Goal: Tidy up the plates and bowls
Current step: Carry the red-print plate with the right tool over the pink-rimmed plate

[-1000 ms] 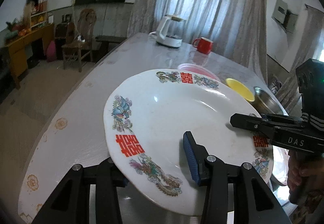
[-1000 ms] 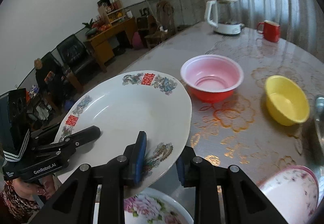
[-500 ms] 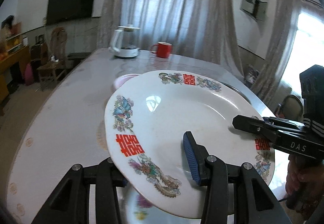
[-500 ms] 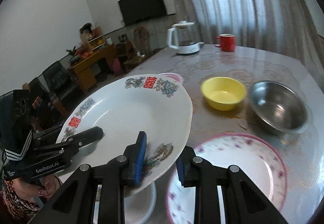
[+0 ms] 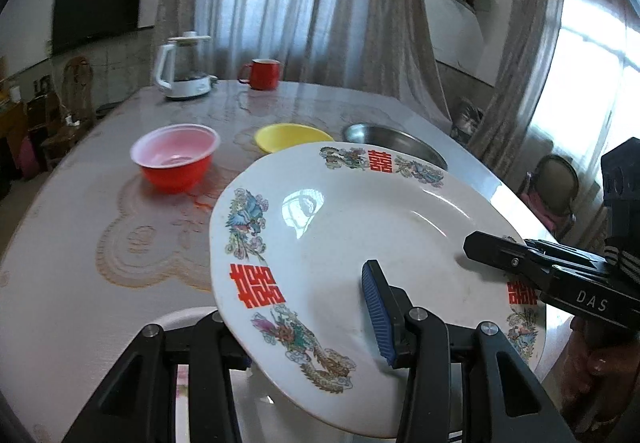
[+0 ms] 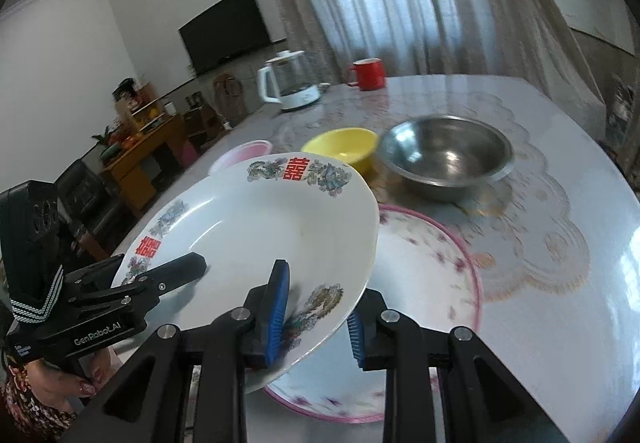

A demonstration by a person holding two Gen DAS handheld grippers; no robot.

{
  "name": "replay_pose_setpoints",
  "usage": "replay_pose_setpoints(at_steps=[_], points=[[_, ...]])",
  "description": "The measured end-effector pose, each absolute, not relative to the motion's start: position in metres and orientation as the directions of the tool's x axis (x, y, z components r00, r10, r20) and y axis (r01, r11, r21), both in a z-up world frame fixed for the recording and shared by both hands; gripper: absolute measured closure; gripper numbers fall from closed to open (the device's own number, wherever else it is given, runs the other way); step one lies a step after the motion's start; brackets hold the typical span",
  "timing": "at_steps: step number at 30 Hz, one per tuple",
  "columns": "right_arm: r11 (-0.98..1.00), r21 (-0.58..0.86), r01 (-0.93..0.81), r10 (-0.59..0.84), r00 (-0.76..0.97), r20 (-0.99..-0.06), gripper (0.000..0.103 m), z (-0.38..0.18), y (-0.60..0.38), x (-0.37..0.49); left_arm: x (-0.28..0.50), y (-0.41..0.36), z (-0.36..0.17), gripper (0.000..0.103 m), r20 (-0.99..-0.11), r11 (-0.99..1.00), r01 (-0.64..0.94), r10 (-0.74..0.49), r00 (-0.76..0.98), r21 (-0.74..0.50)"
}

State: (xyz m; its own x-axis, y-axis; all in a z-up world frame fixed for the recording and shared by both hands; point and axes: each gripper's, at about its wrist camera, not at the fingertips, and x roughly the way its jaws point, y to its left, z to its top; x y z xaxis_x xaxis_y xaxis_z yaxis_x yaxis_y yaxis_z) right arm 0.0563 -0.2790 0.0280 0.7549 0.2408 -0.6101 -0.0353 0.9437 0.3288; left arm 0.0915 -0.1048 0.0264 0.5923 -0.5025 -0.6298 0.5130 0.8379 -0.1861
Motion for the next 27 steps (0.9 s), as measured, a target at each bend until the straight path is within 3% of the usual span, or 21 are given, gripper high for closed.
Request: replay_pose_setpoints(at_steps=[27], points=[[0.906,0.399,0.14,0.199,0.693,-0.693,0.077,-0.026,-0.34,0.052,0.114,-0.17,-0.02,0.052,-0.764,0.839,0.517,-0.444,0.468,-0.17]])
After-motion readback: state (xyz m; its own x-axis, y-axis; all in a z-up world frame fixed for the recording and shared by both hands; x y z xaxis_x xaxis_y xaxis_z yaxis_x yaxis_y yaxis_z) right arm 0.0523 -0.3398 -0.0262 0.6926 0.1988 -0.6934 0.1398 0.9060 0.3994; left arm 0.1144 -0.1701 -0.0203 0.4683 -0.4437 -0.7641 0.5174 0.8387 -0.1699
